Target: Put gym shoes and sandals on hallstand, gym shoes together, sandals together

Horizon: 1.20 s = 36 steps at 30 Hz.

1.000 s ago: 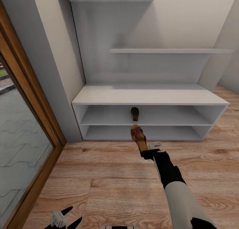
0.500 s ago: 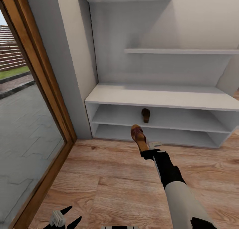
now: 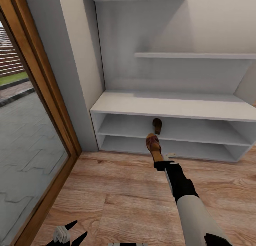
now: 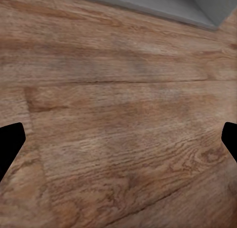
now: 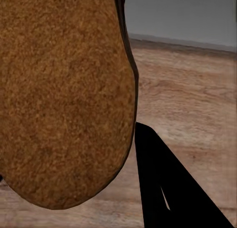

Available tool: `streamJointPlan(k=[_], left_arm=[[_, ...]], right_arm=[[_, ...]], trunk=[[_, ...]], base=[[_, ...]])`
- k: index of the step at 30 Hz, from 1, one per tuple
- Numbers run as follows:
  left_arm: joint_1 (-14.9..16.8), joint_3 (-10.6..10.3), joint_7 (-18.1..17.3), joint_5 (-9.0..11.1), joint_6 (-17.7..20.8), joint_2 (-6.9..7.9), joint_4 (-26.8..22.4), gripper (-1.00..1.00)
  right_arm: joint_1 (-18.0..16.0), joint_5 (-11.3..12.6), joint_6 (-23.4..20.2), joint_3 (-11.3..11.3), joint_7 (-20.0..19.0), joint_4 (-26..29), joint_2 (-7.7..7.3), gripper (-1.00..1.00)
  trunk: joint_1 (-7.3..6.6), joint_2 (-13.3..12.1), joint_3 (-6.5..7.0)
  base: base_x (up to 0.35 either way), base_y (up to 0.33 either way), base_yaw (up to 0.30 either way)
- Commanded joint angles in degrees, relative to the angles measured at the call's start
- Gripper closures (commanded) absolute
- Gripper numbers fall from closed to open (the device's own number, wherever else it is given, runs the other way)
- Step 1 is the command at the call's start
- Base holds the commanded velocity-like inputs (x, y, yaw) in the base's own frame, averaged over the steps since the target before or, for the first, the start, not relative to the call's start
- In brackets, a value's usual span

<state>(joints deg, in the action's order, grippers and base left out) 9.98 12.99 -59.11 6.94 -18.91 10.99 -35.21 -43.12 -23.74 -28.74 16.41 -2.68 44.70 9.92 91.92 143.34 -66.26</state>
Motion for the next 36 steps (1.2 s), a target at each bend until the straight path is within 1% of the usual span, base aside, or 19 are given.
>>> streamJointPlan(k=[1,2,4,7,19,28,36], left_arm=[[0.0,0.1,-0.2,0.1,-0.3,0.00,0.0,-1.00],[0.0,0.1,-0.2,0.1,-0.3,0.00,0.0,-1.00],[0.0,0.1,-0.2,0.1,-0.3,0.00,0.0,-1.00],[0.0,0.1,-0.2,0.2,-0.3,0.00,0.0,-1.00],[0.0,0.1,-0.2,0.2,-0.3,0.00,0.0,-1.00],[0.0,0.1,-0.2,0.2,-0.3,0.00,0.0,-1.00],[0.0,0.1,-0.2,0.2,-0.3,0.03,0.0,-1.00]], right_arm=[[0.0,3.9,-0.3,0.1,2.6,-0.4,0.08,1.00],[0.0,5.5,-0.3,0.0,3.8,-0.8,0.08,1.00],[0.0,7.0,-0.3,-0.1,5.0,-1.3,0.08,1.00],[0.0,8.1,-0.3,-0.2,5.8,-1.7,0.08,1.00],[0.0,8.6,-0.3,-0.2,6.1,-1.8,0.08,1.00],[0.0,8.7,-0.3,-0.2,6.0,-1.8,0.08,1.00],[0.0,8.7,-0.3,-0.2,6.1,-1.7,0.08,1.00]], trunk=[[-0.01,0.0,-0.05],[-0.01,0.0,-0.05],[-0.01,0.0,-0.05],[-0.01,0.0,-0.05],[-0.01,0.0,-0.05],[-0.01,0.0,-0.05],[-0.01,0.0,-0.05]], base=[[0.001,0.000,0.000],[0.000,0.000,0.000],[0.003,0.000,0.000],[0.081,0.000,0.000],[0.283,0.013,0.000],[0.301,0.141,0.000],[0.076,0.057,0.000]])
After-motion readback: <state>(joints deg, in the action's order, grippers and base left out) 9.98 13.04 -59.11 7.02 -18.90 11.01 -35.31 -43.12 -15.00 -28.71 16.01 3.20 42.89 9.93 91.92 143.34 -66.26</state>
